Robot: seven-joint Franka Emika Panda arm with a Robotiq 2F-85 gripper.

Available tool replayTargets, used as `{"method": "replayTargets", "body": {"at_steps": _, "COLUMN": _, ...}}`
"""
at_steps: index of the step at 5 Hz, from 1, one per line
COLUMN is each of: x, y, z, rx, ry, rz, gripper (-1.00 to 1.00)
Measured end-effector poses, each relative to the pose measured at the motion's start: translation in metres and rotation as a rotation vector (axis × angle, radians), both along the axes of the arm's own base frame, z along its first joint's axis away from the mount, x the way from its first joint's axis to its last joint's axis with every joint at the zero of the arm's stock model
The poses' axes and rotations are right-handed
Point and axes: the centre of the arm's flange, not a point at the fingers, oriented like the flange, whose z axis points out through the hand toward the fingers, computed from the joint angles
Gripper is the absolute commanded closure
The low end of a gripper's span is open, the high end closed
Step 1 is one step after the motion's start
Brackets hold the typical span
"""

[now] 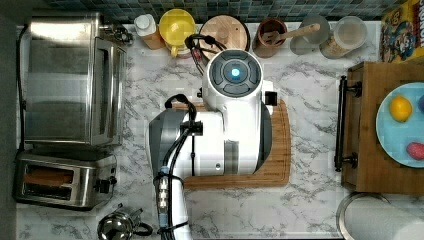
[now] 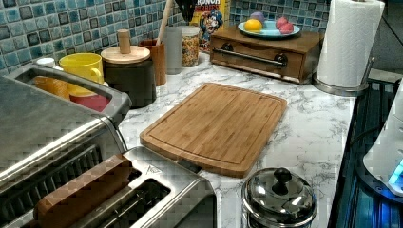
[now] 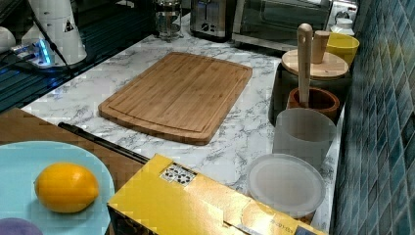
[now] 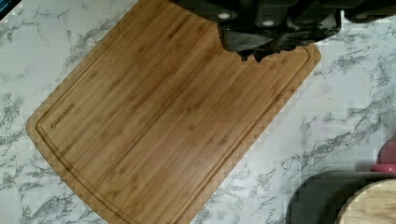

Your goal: Turn on the toaster.

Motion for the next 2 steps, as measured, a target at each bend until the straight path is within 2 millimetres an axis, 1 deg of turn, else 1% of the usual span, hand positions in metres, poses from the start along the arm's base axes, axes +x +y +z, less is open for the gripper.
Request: {"method": "replayTargets", "body": {"at_steps": 2, "x": 0.0025, "y": 0.0018, "z": -0.0075, "rx": 0.005, "ry": 0.003, "rz": -0.002, "gripper": 1.0}}
